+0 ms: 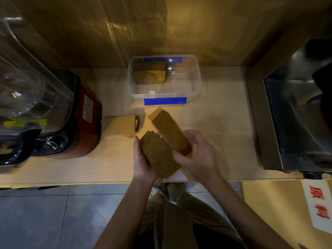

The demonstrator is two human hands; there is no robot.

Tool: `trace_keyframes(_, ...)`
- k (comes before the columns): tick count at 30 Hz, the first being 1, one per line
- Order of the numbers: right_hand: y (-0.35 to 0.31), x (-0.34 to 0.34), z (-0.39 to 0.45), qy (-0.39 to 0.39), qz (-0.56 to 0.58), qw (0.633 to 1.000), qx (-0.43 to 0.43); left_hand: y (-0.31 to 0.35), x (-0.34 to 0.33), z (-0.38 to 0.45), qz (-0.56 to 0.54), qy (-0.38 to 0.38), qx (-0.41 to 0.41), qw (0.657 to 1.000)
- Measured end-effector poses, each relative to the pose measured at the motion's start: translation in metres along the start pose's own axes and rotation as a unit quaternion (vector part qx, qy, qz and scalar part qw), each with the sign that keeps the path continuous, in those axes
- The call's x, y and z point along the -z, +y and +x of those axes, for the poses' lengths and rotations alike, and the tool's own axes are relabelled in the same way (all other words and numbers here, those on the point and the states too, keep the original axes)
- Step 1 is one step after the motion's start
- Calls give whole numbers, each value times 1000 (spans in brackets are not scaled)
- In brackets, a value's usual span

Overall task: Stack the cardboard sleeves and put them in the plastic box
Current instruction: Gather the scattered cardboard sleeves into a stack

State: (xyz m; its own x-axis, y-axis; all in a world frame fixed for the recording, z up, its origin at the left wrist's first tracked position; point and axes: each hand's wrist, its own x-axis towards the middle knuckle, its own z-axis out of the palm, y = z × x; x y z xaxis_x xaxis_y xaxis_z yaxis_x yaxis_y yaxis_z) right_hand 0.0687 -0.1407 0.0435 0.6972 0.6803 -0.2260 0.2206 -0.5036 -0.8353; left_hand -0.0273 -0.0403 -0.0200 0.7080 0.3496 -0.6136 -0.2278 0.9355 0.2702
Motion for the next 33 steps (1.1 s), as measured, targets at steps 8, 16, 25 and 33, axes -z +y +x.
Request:
trace_keyframes(8, 3, -42, -22, 84, -189, 968, 141, 4, 0, 1, -45, -106, -30, 993)
trace_keyframes(16, 3, -51, -20, 24, -261, 955, 140, 10, 11, 0, -70, -96, -47, 992)
trace_keyframes(25, -7, -34, 14, -157, 46, 986, 5, 24, 23, -4, -65, -74, -96, 990)
trace_keyframes(33, 65, -54, 95, -28, -120, 992, -40, 37, 22, -8, -117, -68, -124, 983)
